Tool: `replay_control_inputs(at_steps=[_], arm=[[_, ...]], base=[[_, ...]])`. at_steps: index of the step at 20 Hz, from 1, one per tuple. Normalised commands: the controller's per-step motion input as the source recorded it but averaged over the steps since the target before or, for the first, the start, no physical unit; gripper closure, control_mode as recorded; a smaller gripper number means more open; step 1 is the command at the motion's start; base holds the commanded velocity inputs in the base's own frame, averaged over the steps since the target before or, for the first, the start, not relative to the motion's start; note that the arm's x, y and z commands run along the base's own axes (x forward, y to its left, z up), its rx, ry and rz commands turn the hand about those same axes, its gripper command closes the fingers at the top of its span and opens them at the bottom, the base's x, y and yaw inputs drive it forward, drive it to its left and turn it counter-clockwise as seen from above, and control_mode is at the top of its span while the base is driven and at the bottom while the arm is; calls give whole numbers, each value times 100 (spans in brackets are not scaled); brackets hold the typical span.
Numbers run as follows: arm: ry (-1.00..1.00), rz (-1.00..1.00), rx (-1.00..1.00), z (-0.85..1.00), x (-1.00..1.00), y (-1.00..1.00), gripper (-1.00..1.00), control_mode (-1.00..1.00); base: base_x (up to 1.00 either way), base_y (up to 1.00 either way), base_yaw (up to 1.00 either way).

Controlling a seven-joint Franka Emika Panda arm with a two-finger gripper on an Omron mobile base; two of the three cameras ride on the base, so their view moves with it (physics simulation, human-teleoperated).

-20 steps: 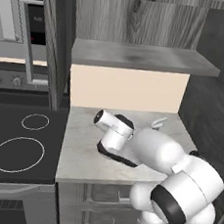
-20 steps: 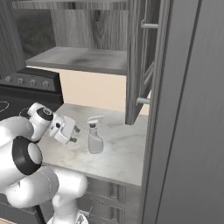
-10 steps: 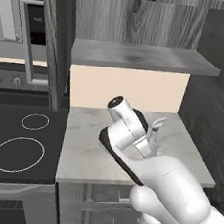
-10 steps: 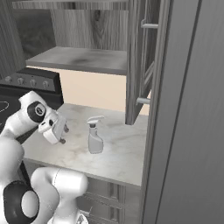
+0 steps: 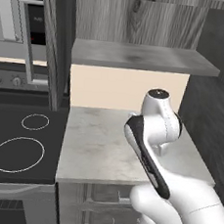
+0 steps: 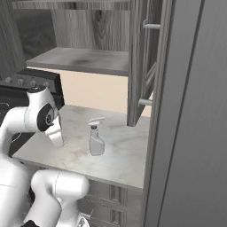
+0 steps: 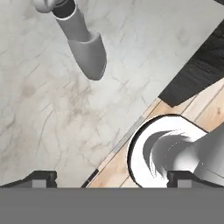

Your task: Move the cutting board and knife to the sink. Then move spray from the cabinet to the counter.

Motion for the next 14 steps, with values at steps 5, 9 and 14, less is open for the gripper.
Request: replay_control_inputs(at_steps=[5,9,14], arm=[[22,52,5,17,0,29,-100,-100],[9,33,-6,43,-17,29,-100,-100],[0,12,-22,26,-23,6,-100,-100]], base=[[0,0,0],[0,0,0],[0,0,0]])
